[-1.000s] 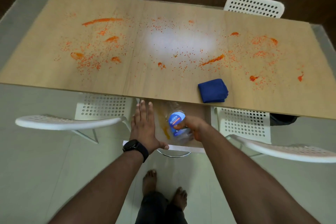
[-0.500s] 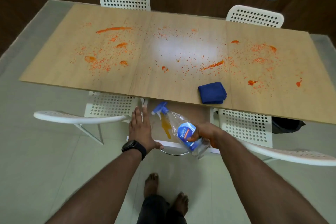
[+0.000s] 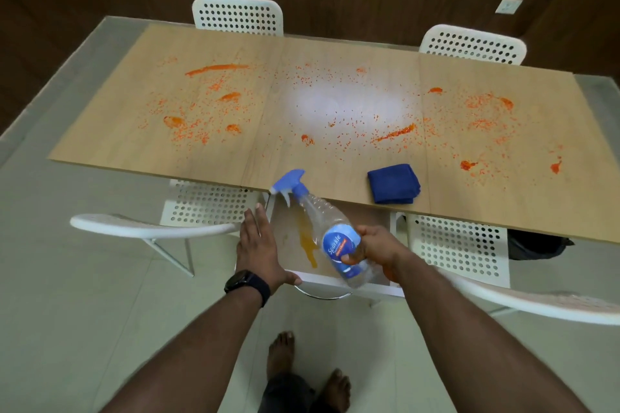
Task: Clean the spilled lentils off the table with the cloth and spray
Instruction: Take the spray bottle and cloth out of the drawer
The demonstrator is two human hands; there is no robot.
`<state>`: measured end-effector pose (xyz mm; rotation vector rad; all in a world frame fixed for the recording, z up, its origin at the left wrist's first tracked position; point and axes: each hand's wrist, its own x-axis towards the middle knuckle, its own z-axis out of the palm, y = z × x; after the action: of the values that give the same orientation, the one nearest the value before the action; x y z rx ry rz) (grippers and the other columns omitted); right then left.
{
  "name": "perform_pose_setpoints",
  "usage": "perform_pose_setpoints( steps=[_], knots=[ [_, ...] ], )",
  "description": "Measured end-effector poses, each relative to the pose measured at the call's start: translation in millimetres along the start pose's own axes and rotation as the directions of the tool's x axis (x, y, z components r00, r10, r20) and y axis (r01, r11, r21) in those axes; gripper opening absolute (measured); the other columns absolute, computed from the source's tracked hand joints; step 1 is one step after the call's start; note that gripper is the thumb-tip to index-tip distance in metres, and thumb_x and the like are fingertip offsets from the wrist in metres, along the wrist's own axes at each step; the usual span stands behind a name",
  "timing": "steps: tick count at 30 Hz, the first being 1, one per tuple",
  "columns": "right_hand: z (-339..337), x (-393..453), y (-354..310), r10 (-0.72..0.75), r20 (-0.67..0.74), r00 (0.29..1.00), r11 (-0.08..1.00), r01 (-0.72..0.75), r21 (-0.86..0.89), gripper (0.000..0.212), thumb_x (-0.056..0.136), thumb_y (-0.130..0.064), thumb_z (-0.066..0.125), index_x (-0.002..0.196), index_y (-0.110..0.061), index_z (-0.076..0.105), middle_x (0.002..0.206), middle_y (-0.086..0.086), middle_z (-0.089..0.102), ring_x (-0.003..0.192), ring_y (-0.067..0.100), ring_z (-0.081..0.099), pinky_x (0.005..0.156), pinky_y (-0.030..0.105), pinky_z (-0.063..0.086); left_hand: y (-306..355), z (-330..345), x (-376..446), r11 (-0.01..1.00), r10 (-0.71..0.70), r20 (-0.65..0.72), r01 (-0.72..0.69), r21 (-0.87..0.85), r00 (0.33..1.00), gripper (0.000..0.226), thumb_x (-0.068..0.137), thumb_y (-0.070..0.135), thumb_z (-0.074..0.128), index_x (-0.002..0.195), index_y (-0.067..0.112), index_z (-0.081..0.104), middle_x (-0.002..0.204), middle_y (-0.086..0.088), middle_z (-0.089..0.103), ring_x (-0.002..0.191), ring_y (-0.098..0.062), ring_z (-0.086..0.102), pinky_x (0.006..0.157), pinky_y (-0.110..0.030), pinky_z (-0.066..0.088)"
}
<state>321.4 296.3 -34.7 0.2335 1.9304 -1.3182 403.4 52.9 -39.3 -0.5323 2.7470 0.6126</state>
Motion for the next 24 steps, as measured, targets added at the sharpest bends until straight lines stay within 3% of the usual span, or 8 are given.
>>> perform_pose_setpoints(
  steps=[5, 9, 16, 24],
  knots=[
    [5, 10, -25, -0.157, -0.118, 0.981, 0.976, 0.173, 0.135, 0.057, 0.063, 0.013, 0.086, 0.112, -0.011, 0.074, 0.104, 0.008, 0.079, 0.099, 0.03, 0.075, 0.079, 0.038, 0.063, 2, -1, 8, 0.999, 0.027, 0.024, -0.028, 0.042, 0.999, 0.186, 0.039, 0.062, 0.1, 0.15, 0.021, -0.043, 0.168, -0.012, -0.03, 0.159, -0.036, -0.011, 0.127, -0.051, 0.021],
    [11, 24, -56, -0.227, -0.227, 0.947, 0.959, 0.258, 0.117, 0.059, 0.064, 0.005, 0.091, 0.114, -0.02, 0.071, 0.104, 0.001, 0.077, 0.098, 0.021, 0.074, 0.079, 0.034, 0.064, 5, -1, 15, 0.996, 0.063, 0.031, -0.065, 0.059, 0.997, 0.186, 0.04, 0.059, 0.101, 0.149, 0.024, -0.046, 0.166, -0.011, -0.033, 0.158, -0.035, -0.015, 0.127, -0.052, 0.017],
    [30, 69, -100, -0.291, -0.399, 0.87, 0.915, 0.374, 0.149, 0.068, 0.065, 0.007, 0.091, 0.12, -0.021, 0.065, 0.112, 0.0, 0.074, 0.104, 0.019, 0.071, 0.089, 0.036, 0.062, 12, -2, 40, 0.983, 0.115, 0.011, -0.116, 0.142, 0.993, 0.18, 0.045, 0.066, 0.097, 0.152, 0.019, -0.04, 0.166, -0.009, -0.035, 0.157, -0.033, -0.021, 0.128, -0.05, 0.01],
    [42, 100, -118, -0.38, -0.417, 0.826, 0.908, 0.42, 0.006, 0.065, 0.07, -0.007, 0.094, 0.12, -0.027, 0.06, 0.114, -0.006, 0.07, 0.108, 0.018, 0.067, 0.098, 0.04, 0.059, 19, -5, 71, 0.963, 0.16, 0.049, -0.167, 0.212, 0.986, 0.167, 0.055, 0.071, 0.09, 0.157, 0.014, -0.028, 0.165, -0.01, -0.035, 0.156, -0.032, -0.025, 0.129, -0.048, 0.002]
  ],
)
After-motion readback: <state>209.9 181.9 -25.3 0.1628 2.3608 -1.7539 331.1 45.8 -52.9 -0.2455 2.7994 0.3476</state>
